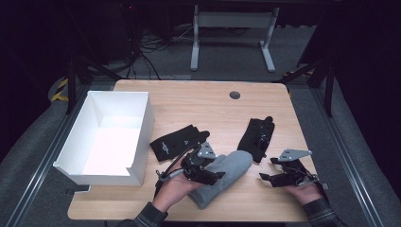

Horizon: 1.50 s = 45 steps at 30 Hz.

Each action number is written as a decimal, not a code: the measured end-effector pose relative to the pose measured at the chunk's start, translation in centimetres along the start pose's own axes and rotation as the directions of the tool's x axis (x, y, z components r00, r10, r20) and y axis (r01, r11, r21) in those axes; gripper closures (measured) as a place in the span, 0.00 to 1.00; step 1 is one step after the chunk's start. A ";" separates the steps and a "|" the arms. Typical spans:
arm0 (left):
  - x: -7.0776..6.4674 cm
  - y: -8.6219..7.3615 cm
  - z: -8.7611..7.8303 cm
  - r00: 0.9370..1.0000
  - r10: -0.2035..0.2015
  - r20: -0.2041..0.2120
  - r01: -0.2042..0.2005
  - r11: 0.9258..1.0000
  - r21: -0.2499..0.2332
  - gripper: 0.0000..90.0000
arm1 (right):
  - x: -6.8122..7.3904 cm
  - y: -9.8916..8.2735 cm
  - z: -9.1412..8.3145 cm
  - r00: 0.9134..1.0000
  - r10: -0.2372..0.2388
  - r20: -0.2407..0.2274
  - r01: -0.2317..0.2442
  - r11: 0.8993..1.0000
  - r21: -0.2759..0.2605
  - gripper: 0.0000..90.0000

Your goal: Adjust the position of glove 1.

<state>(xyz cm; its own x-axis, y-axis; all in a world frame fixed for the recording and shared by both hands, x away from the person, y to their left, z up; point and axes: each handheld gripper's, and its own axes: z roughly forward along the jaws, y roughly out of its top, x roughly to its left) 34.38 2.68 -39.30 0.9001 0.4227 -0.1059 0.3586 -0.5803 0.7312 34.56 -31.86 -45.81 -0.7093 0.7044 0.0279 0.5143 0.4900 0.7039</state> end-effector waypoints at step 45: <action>2.5 -6.2 -0.6 0.983 -0.183 -0.022 0.184 0.976 0.119 1.00 | 4.6 7.4 7.0 0.969 -0.114 -0.221 0.118 0.993 0.007 1.00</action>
<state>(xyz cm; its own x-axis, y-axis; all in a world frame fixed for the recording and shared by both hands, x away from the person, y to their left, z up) 34.24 7.75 -43.75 0.8137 0.5368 -0.2230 0.5451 -0.5715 0.6134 38.49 -21.41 -45.43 -0.8520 0.5131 0.1038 0.4303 0.5733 0.6973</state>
